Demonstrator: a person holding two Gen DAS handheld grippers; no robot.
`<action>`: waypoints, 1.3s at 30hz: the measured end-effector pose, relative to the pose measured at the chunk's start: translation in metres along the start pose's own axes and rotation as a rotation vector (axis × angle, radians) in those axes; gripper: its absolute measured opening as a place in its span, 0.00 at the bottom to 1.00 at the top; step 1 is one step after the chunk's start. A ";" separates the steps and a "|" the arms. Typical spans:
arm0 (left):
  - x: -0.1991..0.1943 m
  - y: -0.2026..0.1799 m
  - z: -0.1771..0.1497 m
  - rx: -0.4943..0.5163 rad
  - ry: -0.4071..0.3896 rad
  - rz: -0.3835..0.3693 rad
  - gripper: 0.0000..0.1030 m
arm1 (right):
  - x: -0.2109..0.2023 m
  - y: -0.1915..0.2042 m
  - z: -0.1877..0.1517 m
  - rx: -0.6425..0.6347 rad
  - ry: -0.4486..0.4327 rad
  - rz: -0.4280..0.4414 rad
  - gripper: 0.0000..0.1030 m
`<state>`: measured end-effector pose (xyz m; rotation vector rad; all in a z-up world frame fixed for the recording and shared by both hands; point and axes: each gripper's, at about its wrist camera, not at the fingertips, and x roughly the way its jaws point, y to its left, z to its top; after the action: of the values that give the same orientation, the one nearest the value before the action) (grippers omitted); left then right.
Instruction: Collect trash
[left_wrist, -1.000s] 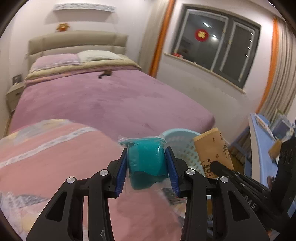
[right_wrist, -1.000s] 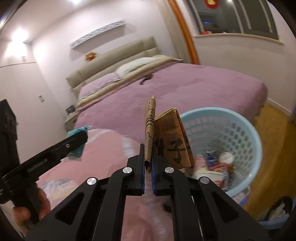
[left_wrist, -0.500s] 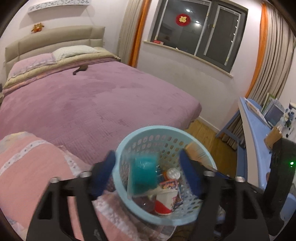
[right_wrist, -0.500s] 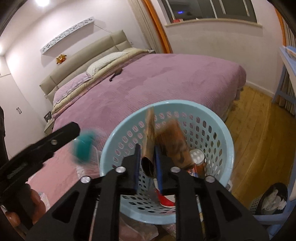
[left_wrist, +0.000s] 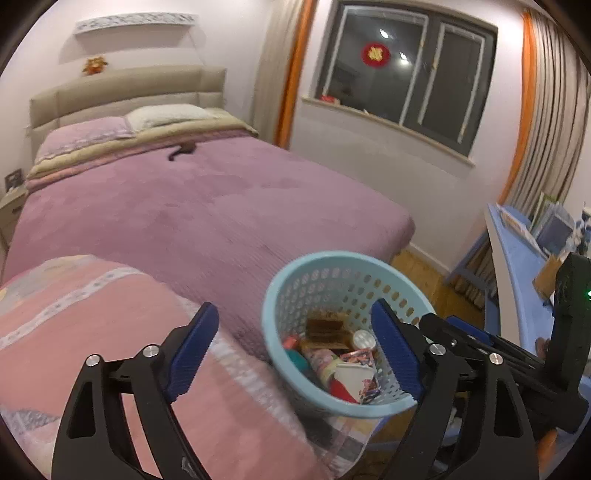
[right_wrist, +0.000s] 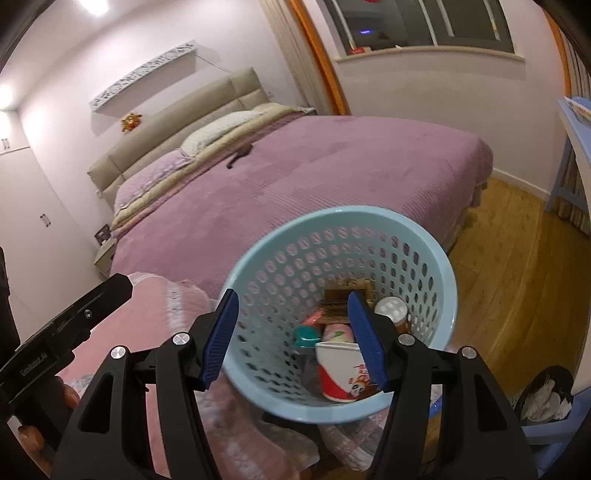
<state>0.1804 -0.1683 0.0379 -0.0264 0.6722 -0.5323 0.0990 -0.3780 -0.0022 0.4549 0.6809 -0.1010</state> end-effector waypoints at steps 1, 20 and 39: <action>-0.009 0.002 0.000 -0.007 -0.016 0.007 0.82 | -0.005 0.004 -0.001 -0.010 -0.005 0.008 0.56; -0.137 0.086 -0.116 -0.219 -0.190 0.410 0.85 | -0.055 0.116 -0.066 -0.299 -0.094 0.064 0.61; -0.160 0.081 -0.144 -0.159 -0.313 0.488 0.93 | -0.091 0.129 -0.108 -0.349 -0.276 0.004 0.62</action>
<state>0.0265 -0.0011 0.0030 -0.0899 0.3917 -0.0010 -0.0045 -0.2200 0.0288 0.1029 0.4139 -0.0388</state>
